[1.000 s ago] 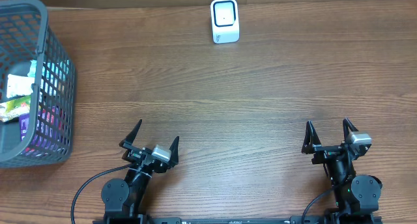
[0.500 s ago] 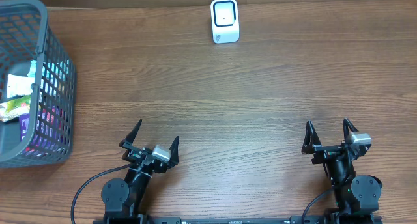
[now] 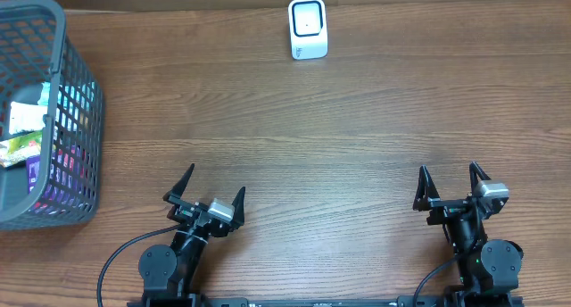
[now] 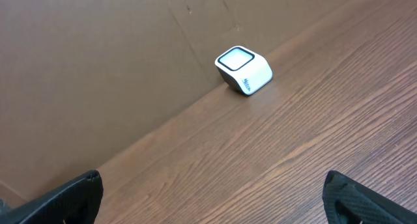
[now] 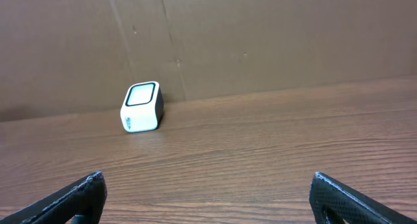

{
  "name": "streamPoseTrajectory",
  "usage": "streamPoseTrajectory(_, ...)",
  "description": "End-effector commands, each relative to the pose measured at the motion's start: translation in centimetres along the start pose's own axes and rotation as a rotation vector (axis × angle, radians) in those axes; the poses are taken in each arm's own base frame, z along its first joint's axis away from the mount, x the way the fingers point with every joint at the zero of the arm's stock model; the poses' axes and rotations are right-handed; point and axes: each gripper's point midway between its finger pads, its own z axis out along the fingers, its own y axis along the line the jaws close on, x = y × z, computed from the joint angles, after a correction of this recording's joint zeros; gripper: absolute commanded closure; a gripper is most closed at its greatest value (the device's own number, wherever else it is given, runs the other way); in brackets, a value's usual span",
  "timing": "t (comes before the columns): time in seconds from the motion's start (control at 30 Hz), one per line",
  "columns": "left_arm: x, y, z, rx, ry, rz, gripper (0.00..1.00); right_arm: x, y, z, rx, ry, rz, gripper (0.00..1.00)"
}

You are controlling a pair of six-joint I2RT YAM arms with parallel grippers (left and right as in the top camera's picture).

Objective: Scan the item barcode

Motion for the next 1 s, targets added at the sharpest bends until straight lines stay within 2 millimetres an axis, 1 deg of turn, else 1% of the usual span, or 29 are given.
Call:
streamPoseTrajectory(0.0, -0.07, -0.17, -0.02, 0.006, -0.008, 0.016, 0.00, 0.11, -0.08, 0.00, 0.003, -0.007, 0.002, 0.00)
streamPoseTrajectory(0.97, -0.07, -0.17, -0.02, 0.006, -0.008, 0.016, 0.01, 0.11, -0.08, 0.00, 0.003, -0.007, 0.002, 0.00)
